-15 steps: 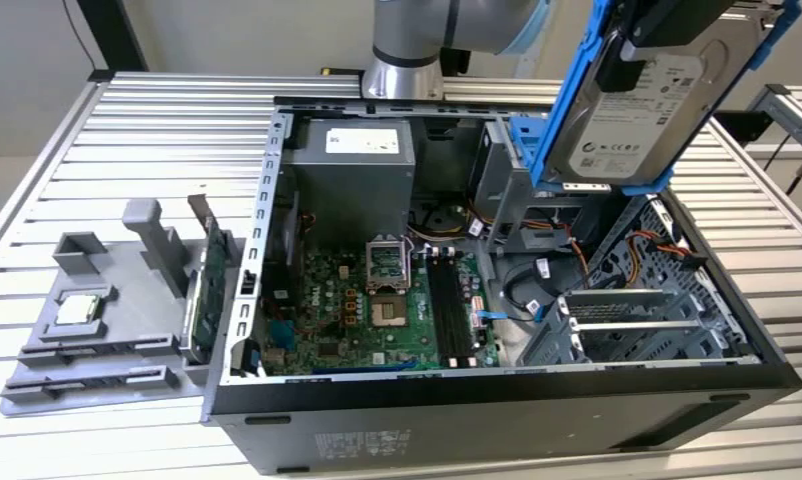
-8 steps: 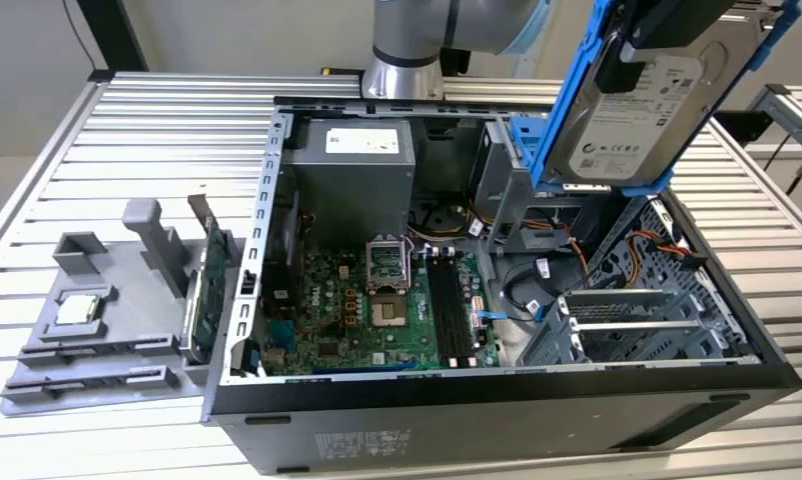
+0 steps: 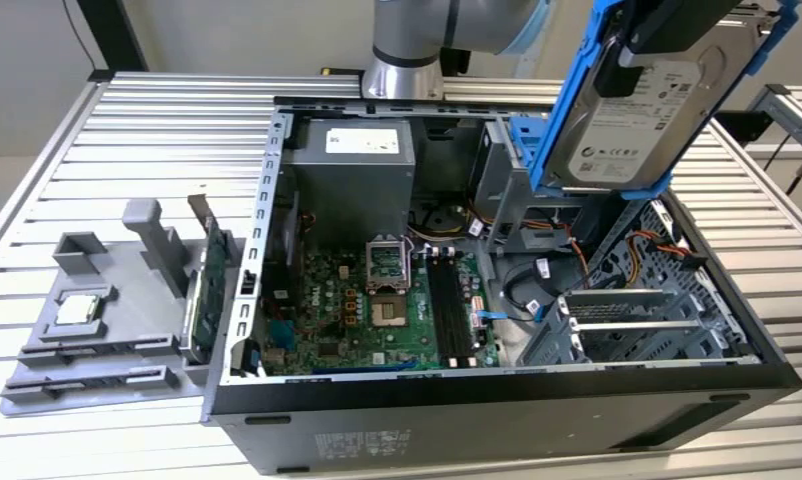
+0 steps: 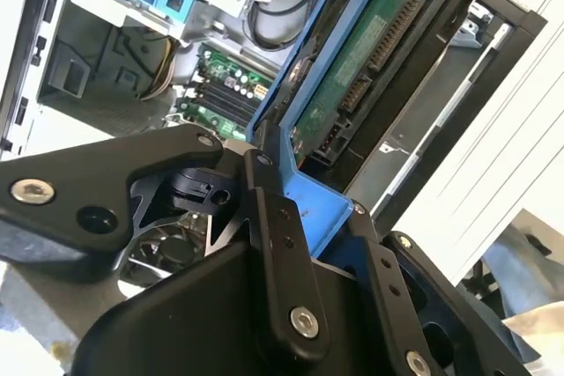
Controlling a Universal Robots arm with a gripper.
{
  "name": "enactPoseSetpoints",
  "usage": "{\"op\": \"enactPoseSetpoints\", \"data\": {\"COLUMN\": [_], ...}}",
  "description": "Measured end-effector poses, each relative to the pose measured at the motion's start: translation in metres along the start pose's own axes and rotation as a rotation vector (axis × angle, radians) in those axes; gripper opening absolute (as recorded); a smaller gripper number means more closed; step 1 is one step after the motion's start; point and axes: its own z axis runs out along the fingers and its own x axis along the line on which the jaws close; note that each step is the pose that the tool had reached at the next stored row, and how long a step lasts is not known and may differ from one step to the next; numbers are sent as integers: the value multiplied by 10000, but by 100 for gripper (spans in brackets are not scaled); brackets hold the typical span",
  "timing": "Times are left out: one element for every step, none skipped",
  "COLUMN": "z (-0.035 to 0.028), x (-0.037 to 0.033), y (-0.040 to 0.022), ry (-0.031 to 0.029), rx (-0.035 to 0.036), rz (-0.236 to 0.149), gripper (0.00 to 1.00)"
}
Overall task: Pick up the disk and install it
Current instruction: 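Pick up the disk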
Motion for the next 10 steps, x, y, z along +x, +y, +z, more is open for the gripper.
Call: {"op": "enactPoseSetpoints", "data": {"z": [6, 10, 14, 18, 23, 26, 27, 27, 27, 27], "x": [1, 2, 3, 4, 5, 6, 6, 7, 12, 26], "y": [1, 1, 2, 2, 3, 3, 3, 3, 2, -2], "ry": [3, 6, 9, 12, 15, 20, 26, 29, 29, 30], "rx": [0, 0, 1, 1, 1, 2, 2, 2, 2, 2], "rz": [0, 0, 0, 0, 0, -1, -2, -2, -3, -4], "gripper": [0, 0, 0, 0, 0, 0, 0, 0, 0, 0]}}
